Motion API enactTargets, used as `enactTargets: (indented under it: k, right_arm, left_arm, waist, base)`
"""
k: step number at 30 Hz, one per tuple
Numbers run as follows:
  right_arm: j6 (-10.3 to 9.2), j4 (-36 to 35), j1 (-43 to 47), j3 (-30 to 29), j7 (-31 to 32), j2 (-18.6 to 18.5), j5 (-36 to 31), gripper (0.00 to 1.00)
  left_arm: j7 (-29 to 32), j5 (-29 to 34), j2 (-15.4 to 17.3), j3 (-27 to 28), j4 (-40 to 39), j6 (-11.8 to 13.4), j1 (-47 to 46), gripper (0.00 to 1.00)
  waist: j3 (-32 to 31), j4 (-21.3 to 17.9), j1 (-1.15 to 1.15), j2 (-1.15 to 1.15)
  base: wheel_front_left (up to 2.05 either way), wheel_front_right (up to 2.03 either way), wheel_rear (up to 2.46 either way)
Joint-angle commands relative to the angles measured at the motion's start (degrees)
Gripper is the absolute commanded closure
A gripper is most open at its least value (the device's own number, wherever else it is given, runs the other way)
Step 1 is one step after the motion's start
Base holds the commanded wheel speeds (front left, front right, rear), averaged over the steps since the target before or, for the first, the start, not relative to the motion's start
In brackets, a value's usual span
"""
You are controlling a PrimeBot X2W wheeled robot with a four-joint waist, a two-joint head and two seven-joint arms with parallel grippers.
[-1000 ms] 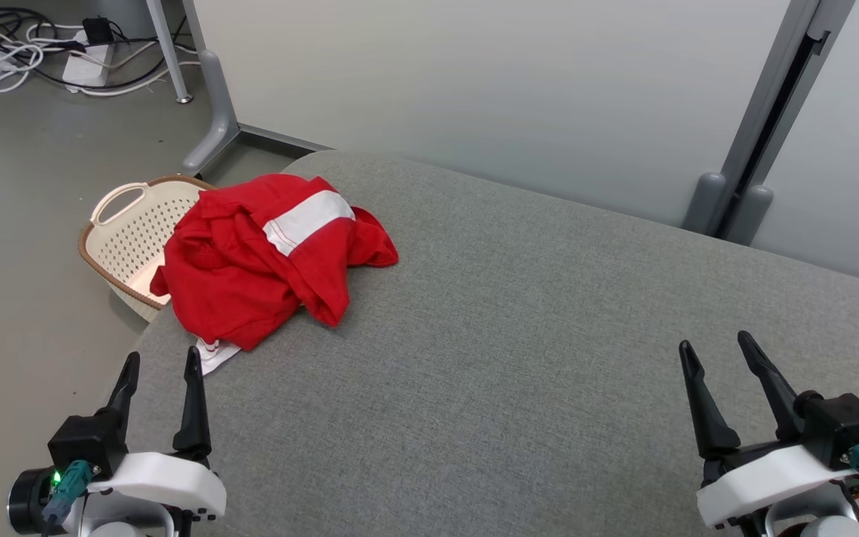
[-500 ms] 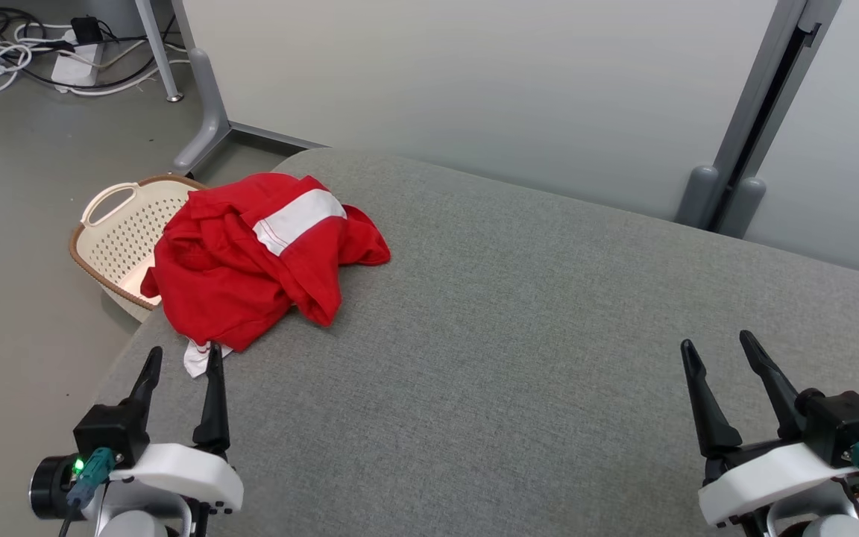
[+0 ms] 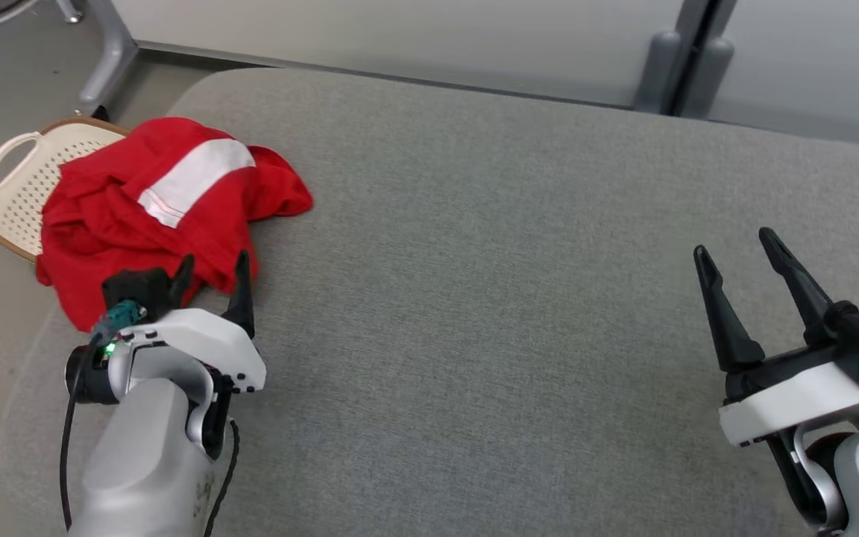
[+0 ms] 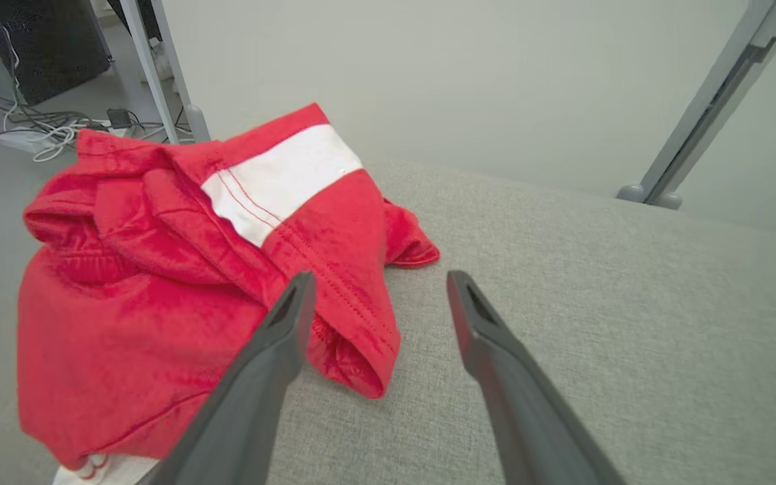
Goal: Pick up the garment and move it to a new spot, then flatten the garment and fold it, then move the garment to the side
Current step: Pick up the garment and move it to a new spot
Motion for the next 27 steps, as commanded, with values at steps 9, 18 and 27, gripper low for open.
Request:
enactTargets:
  k: [9,18,27]
  right_arm:
    - [-0.02,0.52,-3.76,0.51,-1.19,-2.19,1.33,0.0]
    - [-0.02,2.69,-3.59,0.3,-3.0,-1.01,1.65,0.0]
    - [-0.02,5.19,-0.28,-0.56,-4.11,1.51,2.17,0.0]
  left_arm:
    - [1.37,-4.61,1.94,3.56,16.08,-0.02,-10.72,0.36]
    - [-3.35,-4.09,5.35,4.69,16.68,1.53,-10.67,1.0]
    - [-3.34,-0.03,5.77,6.66,-6.88,3.43,1.71,1.0]
  waist:
    - [8.6,-7.88,0.0,0.0]
    - [5.92,-8.76,0.0,0.0]
    - [-1.57,-9.79,0.0,0.0]
  base:
    - [0.0,0.0,0.0]
    - [0.0,0.0,0.0]
    - [0.0,0.0,0.0]
